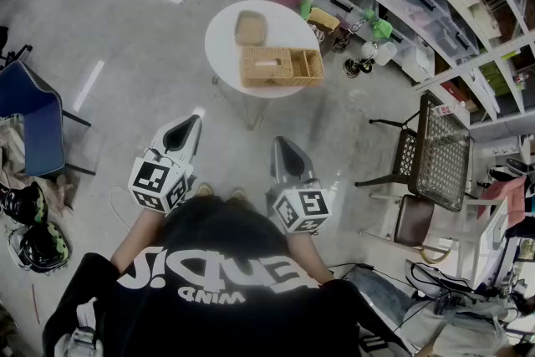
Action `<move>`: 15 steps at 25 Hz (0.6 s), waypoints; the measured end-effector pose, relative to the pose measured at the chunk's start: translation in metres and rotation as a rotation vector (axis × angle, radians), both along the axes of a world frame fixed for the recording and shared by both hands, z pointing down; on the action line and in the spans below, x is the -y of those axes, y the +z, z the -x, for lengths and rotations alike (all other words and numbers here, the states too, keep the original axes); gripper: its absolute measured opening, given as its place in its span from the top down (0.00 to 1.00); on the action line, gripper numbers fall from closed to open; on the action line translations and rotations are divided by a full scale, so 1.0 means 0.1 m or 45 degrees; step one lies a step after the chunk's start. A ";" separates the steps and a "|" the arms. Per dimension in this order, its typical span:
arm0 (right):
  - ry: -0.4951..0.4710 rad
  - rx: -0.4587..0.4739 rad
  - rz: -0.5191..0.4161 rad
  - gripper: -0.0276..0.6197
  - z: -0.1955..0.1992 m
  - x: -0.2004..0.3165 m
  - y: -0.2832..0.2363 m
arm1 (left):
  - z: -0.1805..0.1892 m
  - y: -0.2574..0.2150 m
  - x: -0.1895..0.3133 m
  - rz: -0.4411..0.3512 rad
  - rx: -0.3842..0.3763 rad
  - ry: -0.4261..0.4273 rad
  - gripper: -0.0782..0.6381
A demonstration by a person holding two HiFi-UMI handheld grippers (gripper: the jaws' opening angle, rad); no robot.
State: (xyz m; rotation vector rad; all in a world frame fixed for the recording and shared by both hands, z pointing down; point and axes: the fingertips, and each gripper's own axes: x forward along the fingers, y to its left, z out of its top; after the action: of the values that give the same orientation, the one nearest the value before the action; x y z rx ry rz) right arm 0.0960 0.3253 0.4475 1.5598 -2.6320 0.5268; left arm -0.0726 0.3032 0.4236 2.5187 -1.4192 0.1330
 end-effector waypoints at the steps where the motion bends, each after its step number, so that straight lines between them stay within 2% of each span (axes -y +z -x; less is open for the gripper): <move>1: 0.002 -0.001 -0.001 0.96 0.02 0.01 0.00 | 0.02 0.00 0.01 -0.002 0.000 0.001 0.89; 15: 0.125 -0.001 0.016 0.96 0.29 0.02 0.14 | 0.44 0.15 0.18 -0.014 0.008 0.044 0.89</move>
State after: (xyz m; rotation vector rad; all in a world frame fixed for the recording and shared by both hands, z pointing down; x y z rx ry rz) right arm 0.0673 0.3237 0.4618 1.6921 -2.5566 0.5469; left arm -0.1161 0.2855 0.4386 2.5549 -1.3825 0.1398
